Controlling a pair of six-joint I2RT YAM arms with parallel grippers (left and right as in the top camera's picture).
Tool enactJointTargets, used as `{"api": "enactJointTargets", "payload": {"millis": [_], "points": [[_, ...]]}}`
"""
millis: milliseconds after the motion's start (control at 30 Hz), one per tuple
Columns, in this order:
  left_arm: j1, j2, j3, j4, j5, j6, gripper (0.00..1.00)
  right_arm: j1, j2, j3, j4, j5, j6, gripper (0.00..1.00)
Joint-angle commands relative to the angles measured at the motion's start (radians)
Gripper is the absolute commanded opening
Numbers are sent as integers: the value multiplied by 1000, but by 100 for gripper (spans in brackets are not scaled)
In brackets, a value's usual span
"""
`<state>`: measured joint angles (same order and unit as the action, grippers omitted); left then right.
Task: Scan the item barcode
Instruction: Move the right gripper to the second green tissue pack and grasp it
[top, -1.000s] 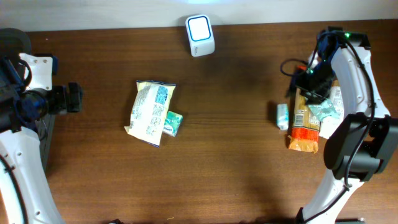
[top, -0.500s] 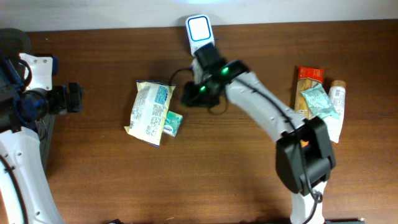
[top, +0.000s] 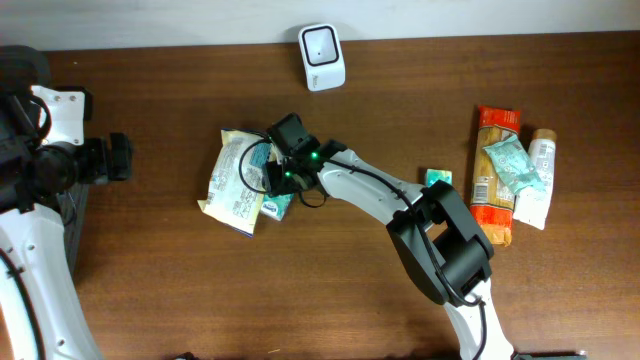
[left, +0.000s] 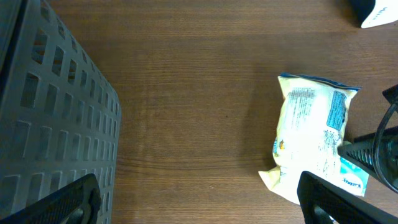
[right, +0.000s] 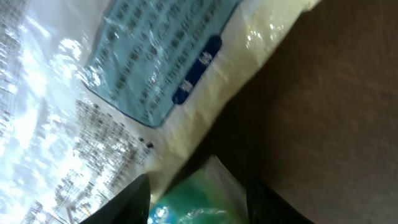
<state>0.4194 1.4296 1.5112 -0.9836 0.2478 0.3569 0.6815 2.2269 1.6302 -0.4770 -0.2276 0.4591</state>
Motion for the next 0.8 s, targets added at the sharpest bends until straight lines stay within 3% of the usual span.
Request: {"api": "enactJointTargets", "payload": {"millis": [0, 100, 200, 433, 467, 533, 600, 767], "points": [[3, -5, 11, 2, 10, 15, 99, -33, -9, 1, -90, 11, -10, 48], [3, -5, 11, 2, 11, 15, 99, -76, -23, 63, -279, 11, -40, 48], [3, -5, 11, 2, 11, 15, 99, -102, -29, 132, -534, 12, -181, 48], [3, -5, 11, 2, 10, 15, 99, -105, -29, 233, -760, 11, -246, 47], [3, -5, 11, 2, 11, 15, 99, -97, -29, 264, -792, -13, -246, 33], [3, -5, 11, 2, 11, 15, 99, -71, -29, 270, -831, -40, -262, 20], [3, -5, 11, 2, 11, 15, 99, -39, -26, 252, -882, 6, -268, 14], [3, -5, 11, 2, 11, 15, 99, 0, -26, 139, -902, 47, -268, 13]]}}
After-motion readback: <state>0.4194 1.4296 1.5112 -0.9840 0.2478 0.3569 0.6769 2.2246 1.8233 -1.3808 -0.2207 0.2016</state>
